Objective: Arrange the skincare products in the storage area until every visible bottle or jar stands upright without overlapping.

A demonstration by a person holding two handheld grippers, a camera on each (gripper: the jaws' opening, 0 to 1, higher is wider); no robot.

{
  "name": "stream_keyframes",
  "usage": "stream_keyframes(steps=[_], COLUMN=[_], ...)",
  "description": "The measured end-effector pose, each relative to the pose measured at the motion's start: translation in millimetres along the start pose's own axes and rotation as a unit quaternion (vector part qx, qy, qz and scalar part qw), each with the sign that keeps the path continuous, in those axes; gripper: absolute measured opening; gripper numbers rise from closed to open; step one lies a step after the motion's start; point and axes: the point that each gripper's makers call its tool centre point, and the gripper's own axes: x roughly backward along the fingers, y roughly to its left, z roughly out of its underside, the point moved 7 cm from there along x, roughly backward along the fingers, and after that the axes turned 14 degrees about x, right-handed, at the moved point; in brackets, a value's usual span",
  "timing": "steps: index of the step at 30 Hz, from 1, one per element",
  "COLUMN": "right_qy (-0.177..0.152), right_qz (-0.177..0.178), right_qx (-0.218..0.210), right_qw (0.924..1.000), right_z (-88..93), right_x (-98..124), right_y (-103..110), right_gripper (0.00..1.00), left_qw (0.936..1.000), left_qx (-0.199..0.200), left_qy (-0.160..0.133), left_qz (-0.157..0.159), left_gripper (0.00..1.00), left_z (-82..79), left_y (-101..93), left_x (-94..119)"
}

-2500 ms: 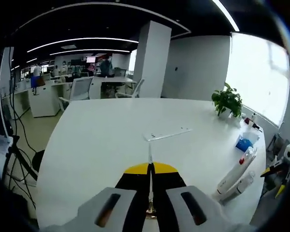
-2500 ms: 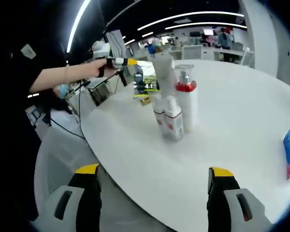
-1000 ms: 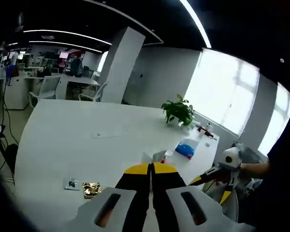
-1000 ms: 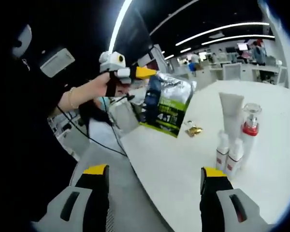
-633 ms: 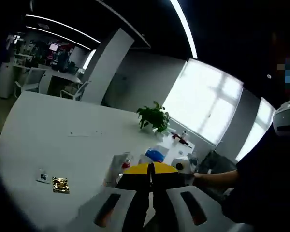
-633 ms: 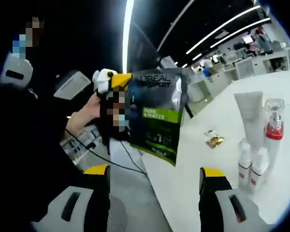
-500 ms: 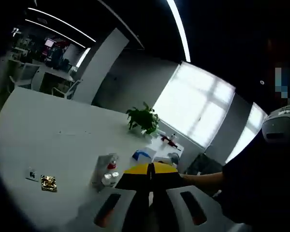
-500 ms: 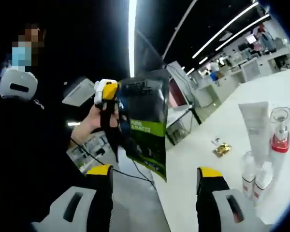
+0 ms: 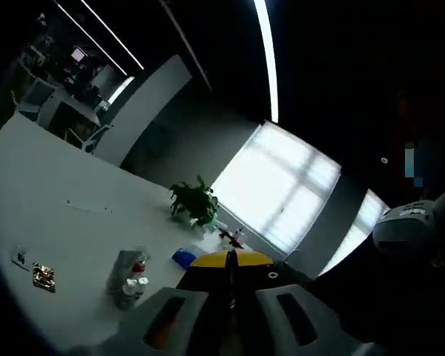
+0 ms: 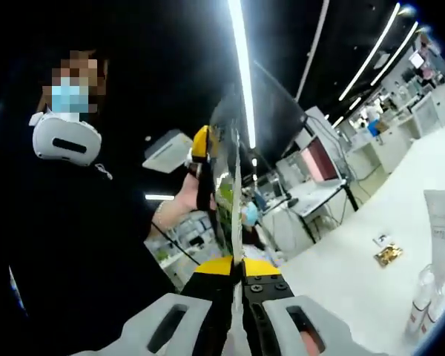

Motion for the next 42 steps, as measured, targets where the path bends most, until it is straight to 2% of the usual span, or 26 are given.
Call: stream_keyframes(steps=[2,7,8,10,12,14,15,20,22,23,25,28,30,33,36,39,41,42], right_qy=[-0.002,0.003,0.006,0.007,-0.005,-0.016,-0.014,-0.004,-0.005,-0.005,-0.002,0.008,0.014,0.018,0.04,0.058,0.071,0.074], right_qz=[-0.008,0.001,0.007,0.015,0.025,0.036,0.041,0.049,0.048,0.048,0.048,0.043,0.039,0.035,0.034,0.039,0.044,0.047], right_qx=[-0.022,-0.059,-0.06,-0.06,-0.068,-0.071,-0.066,-0.067,-0.068,-0.07,-0.073,-0.073,-0.075,-0.076,-0.074,-0.078,-0.078,-0.08], right_qw=[0.9997,0.9982,0.9981,0.998,0.9974,0.9967,0.9969,0.9965,0.9965,0.9964,0.9962,0.9964,0.9964,0.9964,0.9959,0.9945,0.9934,0.9929], right_z=[-3.2,-4.5,-4.2,-4.5,-7.3,-11.4,-12.7,-11.7,-10.6,-9.8,-8.2,-4.9,-4.2,-4.0,1.3,8.4,13.6,15.6], right_x=[2,8,9,11,13,16,16,17,16,15,14,10,8,6,4,3,1,1], right_y=[4,7,7,7,7,7,7,9,11,11,11,13,15,15,14,12,10,9], right_gripper=[0.0,0.0,0.0,0.0,0.0,0.0,0.0,0.0,0.0,0.0,0.0,0.0,0.0,0.0,0.0,0.0,0.0,0.0], left_qw=[0.9999,0.9994,0.9986,0.9982,0.9978,0.9973,0.9971,0.9979,0.9974,0.9967,0.9964,0.9948,0.9934,0.9912,0.9886,0.9848,0.9851,0.9853], left_qx=[-0.002,-0.025,-0.045,-0.053,-0.058,-0.053,-0.049,-0.004,0.001,0.022,0.042,0.078,0.094,0.116,0.137,0.159,0.151,0.152], left_qy=[-0.007,-0.006,-0.008,-0.006,-0.006,-0.012,-0.016,-0.008,-0.009,-0.007,-0.003,-0.019,-0.019,-0.015,-0.019,-0.036,-0.041,-0.041], left_qz=[-0.007,-0.021,-0.026,-0.029,-0.031,-0.05,-0.056,-0.064,-0.072,-0.078,-0.074,-0.062,-0.062,-0.062,-0.06,-0.062,-0.07,-0.066], left_gripper=[0.0,0.01,0.01,0.02,0.13,0.26,0.27,0.25,0.26,0.25,0.23,0.21,0.19,0.19,0.19,0.08,0.0,0.0], left_z=[-1.5,-0.7,-0.5,1.5,4.5,10.6,13.1,38.2,48.2,56.8,66.9,80.1,86.6,91.7,95.8,94.9,95.2,95.1], left_y=[2.3,6.0,8.1,9.1,10.5,17.6,20.6,40.5,48.6,54.6,59.2,65.3,70.4,75.5,78.3,83.9,87.3,86.8], left_x=[0,-3,-4,-5,-6,-4,-3,7,9,12,14,17,19,23,26,32,36,37])
